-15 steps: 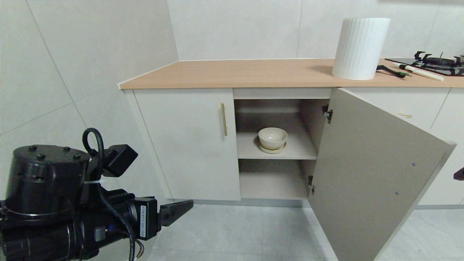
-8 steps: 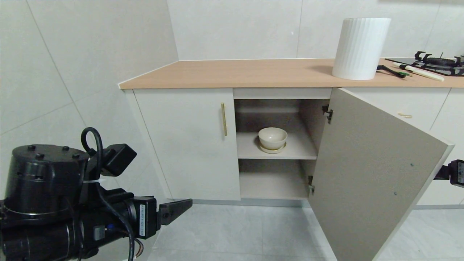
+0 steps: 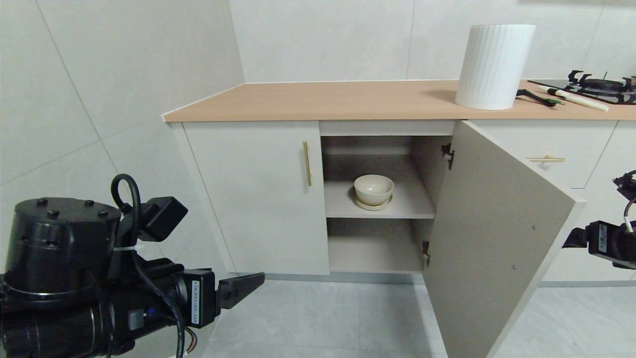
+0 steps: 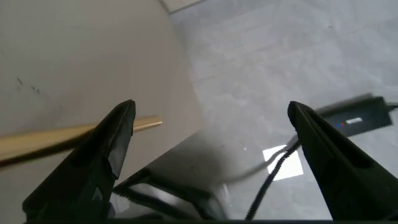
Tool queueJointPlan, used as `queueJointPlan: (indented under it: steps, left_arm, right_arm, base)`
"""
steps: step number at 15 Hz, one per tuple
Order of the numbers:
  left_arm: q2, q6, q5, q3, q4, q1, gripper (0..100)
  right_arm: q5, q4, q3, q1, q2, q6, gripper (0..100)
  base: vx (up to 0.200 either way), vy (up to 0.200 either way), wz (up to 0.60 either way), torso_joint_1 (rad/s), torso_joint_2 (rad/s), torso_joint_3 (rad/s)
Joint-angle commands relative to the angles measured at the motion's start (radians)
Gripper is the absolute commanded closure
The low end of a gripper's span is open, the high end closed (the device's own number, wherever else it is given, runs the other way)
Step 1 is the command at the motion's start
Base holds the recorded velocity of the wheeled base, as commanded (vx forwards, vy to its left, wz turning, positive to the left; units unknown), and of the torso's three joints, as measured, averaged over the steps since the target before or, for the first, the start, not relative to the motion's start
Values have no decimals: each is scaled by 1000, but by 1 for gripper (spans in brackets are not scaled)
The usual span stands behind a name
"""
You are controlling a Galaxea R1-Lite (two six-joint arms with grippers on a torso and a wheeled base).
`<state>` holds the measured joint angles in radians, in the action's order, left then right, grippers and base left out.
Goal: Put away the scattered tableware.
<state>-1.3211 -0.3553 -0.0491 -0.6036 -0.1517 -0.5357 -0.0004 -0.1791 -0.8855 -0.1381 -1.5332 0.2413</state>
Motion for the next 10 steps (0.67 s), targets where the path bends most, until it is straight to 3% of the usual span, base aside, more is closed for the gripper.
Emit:
queueJointPlan:
  steps: [1, 2, 5, 7, 10]
  left_arm:
    - [-1, -1, -1, -2, 0, 0, 0]
    - [-1, -1, -1, -2, 0, 0, 0]
    - [-4, -5, -1, 2, -40, 0, 0]
    - [-4, -5, -1, 2, -43, 2, 0]
    - [-1, -4, -1, 2, -43, 2, 0]
  right_arm:
    - [0, 17, 16, 94, -5, 33, 0]
    - [0, 17, 16, 94, -5, 33, 0]
    - [-3, 101, 5, 339, -76, 99, 0]
    - [-20, 185, -29, 430, -174, 98, 0]
    - [-27, 205, -135, 512, -314, 98, 0]
  base:
    - [0, 0, 0, 0, 0, 0]
    - [0, 0, 0, 0, 0, 0]
    - [0, 0, 0, 0, 0, 0]
    - [0, 0, 0, 0, 0, 0]
    - [0, 0, 0, 0, 0, 0]
